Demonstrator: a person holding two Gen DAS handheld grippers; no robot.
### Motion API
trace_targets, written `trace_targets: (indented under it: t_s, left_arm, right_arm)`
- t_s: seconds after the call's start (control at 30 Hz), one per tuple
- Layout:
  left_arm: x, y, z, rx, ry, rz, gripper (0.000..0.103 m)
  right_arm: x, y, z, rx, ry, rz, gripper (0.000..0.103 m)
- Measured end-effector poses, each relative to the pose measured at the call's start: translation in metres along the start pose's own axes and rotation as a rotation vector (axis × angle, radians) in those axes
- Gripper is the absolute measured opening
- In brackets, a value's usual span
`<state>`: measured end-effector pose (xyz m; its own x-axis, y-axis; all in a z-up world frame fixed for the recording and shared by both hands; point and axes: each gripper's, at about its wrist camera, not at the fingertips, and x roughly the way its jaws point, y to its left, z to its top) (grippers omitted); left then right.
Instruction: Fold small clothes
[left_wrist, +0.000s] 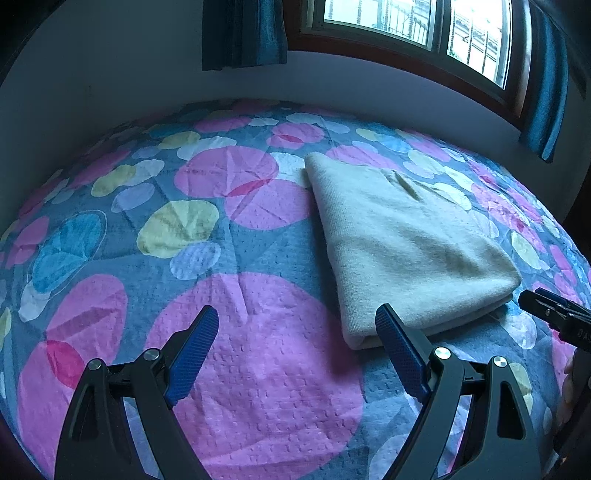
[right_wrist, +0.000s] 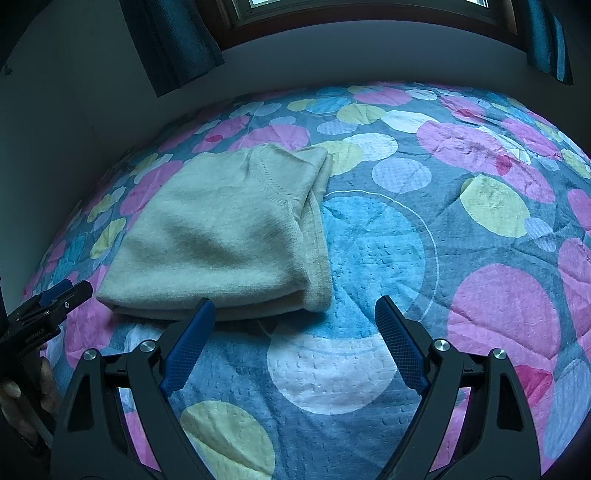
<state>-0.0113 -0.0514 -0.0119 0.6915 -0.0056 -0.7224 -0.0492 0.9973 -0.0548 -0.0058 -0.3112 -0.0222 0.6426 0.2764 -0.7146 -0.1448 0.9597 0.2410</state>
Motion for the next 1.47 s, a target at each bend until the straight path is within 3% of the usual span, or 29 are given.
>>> trace_targets:
  t_s: [0.93, 1.03, 1.2, 1.37, 1.47]
  left_arm:
    - [0.002, 0.004, -0.002, -0.015, -0.011, -0.001, 0.087]
    - [0.000, 0.008, -0.001, -0.038, -0.029, 0.041, 0.089]
    - [-0.007, 0.014, 0.004, -0.036, -0.073, -0.010, 0.089]
    - [0.006, 0.035, 0.016, -0.020, -0.060, 0.057, 0.089]
    - [0.027, 0.077, 0.027, -0.094, -0.011, 0.128, 0.089]
  right_arm:
    - [0.002, 0.001, -0.004, -0.002, 0.009, -0.004, 0.088]
    - [0.002, 0.001, -0.003, -0.003, 0.008, -0.004, 0.088]
    - [0.004, 0.003, -0.002, -0.005, 0.011, -0.001, 0.088]
    - [0.001, -0.013, 0.003, 0.023, 0.009, -0.002, 0.088]
    - [-0.008, -0.041, 0.012, 0.046, -0.016, -0.053, 0.088]
